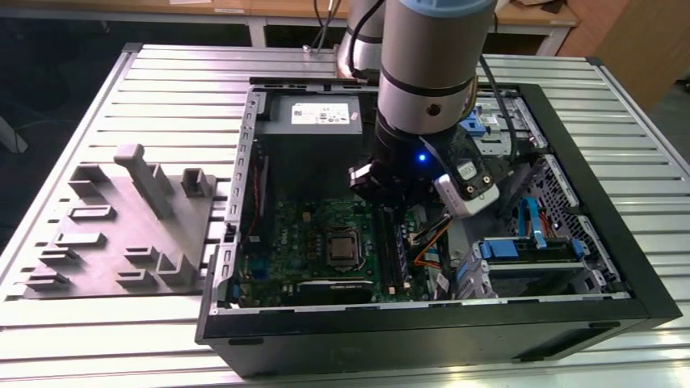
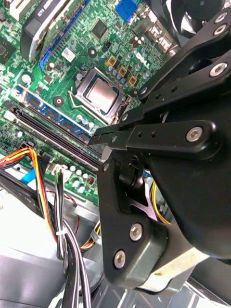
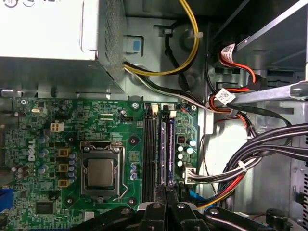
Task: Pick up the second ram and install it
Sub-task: 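Insert the second ram into the second slot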
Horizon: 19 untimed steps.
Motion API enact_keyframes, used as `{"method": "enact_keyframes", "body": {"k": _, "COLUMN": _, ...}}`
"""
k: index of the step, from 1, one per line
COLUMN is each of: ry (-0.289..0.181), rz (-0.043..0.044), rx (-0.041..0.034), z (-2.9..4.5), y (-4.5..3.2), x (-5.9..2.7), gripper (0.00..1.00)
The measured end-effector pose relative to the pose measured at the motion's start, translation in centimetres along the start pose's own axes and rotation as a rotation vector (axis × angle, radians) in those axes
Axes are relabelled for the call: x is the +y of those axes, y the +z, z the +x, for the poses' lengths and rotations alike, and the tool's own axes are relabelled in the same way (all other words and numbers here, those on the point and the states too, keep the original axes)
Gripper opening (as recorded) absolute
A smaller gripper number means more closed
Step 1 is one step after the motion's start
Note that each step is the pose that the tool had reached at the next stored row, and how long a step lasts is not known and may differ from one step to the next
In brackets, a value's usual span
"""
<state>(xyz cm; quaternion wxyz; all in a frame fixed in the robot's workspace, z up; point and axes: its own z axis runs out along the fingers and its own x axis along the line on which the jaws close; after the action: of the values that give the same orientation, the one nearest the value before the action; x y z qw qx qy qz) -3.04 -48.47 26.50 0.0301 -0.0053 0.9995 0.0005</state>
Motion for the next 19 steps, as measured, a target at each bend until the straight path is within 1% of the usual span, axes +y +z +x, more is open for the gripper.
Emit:
{"method": "enact_keyframes", "body": {"k": 3, "ry": 0.0, "rz": -0.0005, "rx": -0.0002, "z": 0.0, "y": 0.07, "x": 0.0, "gripper": 0.11}}
{"method": "enact_keyframes", "body": {"k": 11, "ry": 0.0, "rz": -0.0001, "rx": -0.0001, "z": 0.16, "y": 0.75, "x": 0.0, "gripper": 0.11}}
{"method": "enact_keyframes", "body": {"k": 19, "ry": 0.0, "rz": -0.0001, "rx": 0.0, "z": 0.33, "y": 1.17, "x": 0.0, "gripper": 0.11}}
